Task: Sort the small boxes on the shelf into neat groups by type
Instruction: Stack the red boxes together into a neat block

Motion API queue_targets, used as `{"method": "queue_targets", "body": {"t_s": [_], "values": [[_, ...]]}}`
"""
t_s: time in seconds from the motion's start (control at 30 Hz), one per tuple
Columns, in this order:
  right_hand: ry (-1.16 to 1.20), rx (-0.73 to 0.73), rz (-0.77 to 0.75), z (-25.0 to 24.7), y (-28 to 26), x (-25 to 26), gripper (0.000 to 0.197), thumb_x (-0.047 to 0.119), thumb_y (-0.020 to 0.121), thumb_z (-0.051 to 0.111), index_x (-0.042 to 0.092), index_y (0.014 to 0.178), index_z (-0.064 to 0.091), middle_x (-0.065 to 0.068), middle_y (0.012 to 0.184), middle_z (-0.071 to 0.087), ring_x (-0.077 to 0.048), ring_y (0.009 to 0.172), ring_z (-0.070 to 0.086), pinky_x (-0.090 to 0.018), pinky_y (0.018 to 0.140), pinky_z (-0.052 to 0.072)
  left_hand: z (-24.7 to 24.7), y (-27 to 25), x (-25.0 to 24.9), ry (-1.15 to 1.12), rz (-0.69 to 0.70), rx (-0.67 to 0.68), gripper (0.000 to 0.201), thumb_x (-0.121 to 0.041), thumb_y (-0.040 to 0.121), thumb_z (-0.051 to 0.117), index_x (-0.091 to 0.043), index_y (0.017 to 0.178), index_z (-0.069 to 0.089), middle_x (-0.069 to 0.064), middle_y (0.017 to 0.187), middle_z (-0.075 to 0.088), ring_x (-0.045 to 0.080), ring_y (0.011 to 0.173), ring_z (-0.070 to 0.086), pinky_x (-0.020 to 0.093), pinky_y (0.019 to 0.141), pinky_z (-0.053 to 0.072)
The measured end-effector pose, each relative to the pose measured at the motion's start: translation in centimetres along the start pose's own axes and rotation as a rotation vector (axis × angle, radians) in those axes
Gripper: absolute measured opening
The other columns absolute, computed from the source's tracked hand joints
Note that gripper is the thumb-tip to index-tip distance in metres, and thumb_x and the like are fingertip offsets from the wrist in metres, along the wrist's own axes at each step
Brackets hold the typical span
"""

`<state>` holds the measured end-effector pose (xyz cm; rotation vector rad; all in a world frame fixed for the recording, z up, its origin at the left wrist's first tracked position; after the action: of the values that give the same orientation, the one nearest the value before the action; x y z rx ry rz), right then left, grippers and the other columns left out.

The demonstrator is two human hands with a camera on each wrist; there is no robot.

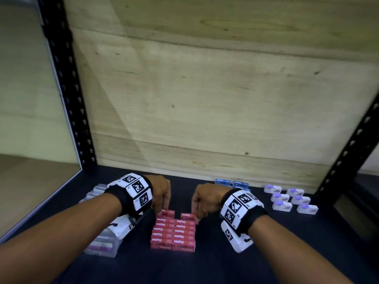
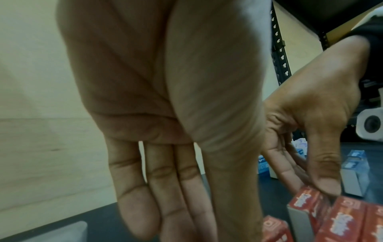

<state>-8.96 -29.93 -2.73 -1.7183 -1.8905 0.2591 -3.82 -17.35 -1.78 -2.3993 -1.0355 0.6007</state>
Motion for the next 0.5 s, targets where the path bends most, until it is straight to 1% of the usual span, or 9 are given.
{"method": "queue_targets", "body": {"t_s": [0.03, 0.1, 0.17, 0.23, 0.27, 0.33, 0.37, 0.43, 0.5], "values": [[0.005, 0.011, 0.000, 0.1, -0.1, 0.0, 0.013, 0.017, 0.081, 0.078, 0.016, 0.094, 0.076, 0.005, 0.083, 0.074, -0.010, 0.076, 0.067, -0.029, 0.078, 0.056, 0.1, -0.1, 0.0, 0.001, -0.004, 0.007, 0.026, -0.010, 0.078, 0.079, -0.011, 0.103, 0.075, -0.002, 0.083, 0.071, -0.003, 0.058, 0.060, 0.007, 0.056, 0.048], [0.022, 0.032, 0.000, 0.3, -0.2, 0.0, 0.016, 0.017, 0.082, 0.078, 0.014, 0.098, 0.076, 0.001, 0.089, 0.075, -0.010, 0.076, 0.066, -0.027, 0.076, 0.055, 0.3, -0.1, 0.1, -0.015, -0.004, 0.026, 0.026, -0.010, 0.078, 0.079, -0.011, 0.104, 0.075, -0.004, 0.079, 0.071, -0.005, 0.055, 0.060, 0.007, 0.055, 0.048], [0.048, 0.051, -0.003, 0.4, -0.4, 0.0, 0.019, 0.016, 0.084, 0.076, 0.011, 0.102, 0.075, -0.004, 0.098, 0.076, -0.011, 0.079, 0.066, -0.028, 0.079, 0.055, 0.5, -0.2, 0.1, -0.028, 0.004, 0.041, 0.027, -0.009, 0.079, 0.078, -0.010, 0.105, 0.075, -0.009, 0.074, 0.069, -0.007, 0.053, 0.060, 0.007, 0.056, 0.048], [0.081, 0.063, -0.008, 0.6, -0.5, 0.0, 0.018, 0.012, 0.087, 0.072, 0.009, 0.104, 0.075, -0.008, 0.103, 0.075, -0.011, 0.080, 0.066, -0.028, 0.080, 0.056, 0.8, -0.3, 0.3, -0.049, 0.008, 0.068, 0.027, -0.007, 0.080, 0.076, -0.009, 0.107, 0.074, -0.010, 0.073, 0.069, -0.006, 0.056, 0.061, 0.009, 0.061, 0.051], [0.099, 0.063, -0.013, 0.6, -0.5, 0.0, 0.017, 0.010, 0.088, 0.069, 0.008, 0.104, 0.074, -0.009, 0.103, 0.075, -0.012, 0.079, 0.066, -0.027, 0.079, 0.056, 0.9, -0.4, 0.4, -0.066, 0.011, 0.087, 0.027, -0.006, 0.081, 0.074, -0.008, 0.109, 0.073, -0.006, 0.077, 0.071, -0.004, 0.059, 0.062, 0.011, 0.064, 0.052], [0.141, 0.055, -0.020, 0.6, -0.5, 0.0, 0.016, 0.007, 0.090, 0.066, 0.007, 0.104, 0.073, -0.011, 0.103, 0.074, -0.011, 0.076, 0.065, -0.025, 0.075, 0.056, 1.0, -0.5, 0.4, -0.086, 0.013, 0.105, 0.026, -0.005, 0.084, 0.072, -0.008, 0.109, 0.072, 0.007, 0.093, 0.075, 0.002, 0.065, 0.063, 0.012, 0.066, 0.052], [0.158, 0.055, -0.022, 0.7, -0.5, 0.1, 0.016, 0.007, 0.091, 0.065, 0.006, 0.105, 0.072, -0.011, 0.103, 0.074, -0.011, 0.075, 0.065, -0.024, 0.073, 0.056, 1.0, -0.6, 0.4, -0.086, 0.007, 0.097, 0.025, -0.006, 0.085, 0.071, -0.009, 0.109, 0.072, 0.010, 0.101, 0.074, 0.004, 0.067, 0.063, 0.013, 0.066, 0.052], [0.173, 0.063, -0.024, 0.9, -0.3, 0.3, 0.016, 0.008, 0.092, 0.065, 0.005, 0.106, 0.072, -0.012, 0.104, 0.074, -0.012, 0.077, 0.066, -0.024, 0.074, 0.056, 1.1, -0.6, 0.3, -0.086, -0.013, 0.071, 0.022, -0.009, 0.087, 0.069, -0.011, 0.109, 0.072, 0.008, 0.104, 0.074, 0.005, 0.069, 0.063, 0.013, 0.064, 0.049], [0.173, 0.069, -0.027, 1.1, -0.1, 0.4, 0.016, 0.007, 0.092, 0.064, 0.005, 0.105, 0.072, -0.014, 0.104, 0.074, -0.015, 0.079, 0.066, -0.028, 0.077, 0.058, 1.3, -0.4, 0.3, -0.090, -0.025, 0.065, 0.020, -0.011, 0.089, 0.067, -0.012, 0.109, 0.071, 0.005, 0.101, 0.073, 0.005, 0.070, 0.064, 0.011, 0.060, 0.047]]}}
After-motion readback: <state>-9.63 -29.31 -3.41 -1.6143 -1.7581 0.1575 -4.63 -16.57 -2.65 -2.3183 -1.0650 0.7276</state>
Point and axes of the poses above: each hand's wrist, its own y-axis towards the middle knuckle, its own z-axis out of the palm, x = y × z, the point moved 7 cm from there along y, towards the middle knuckle
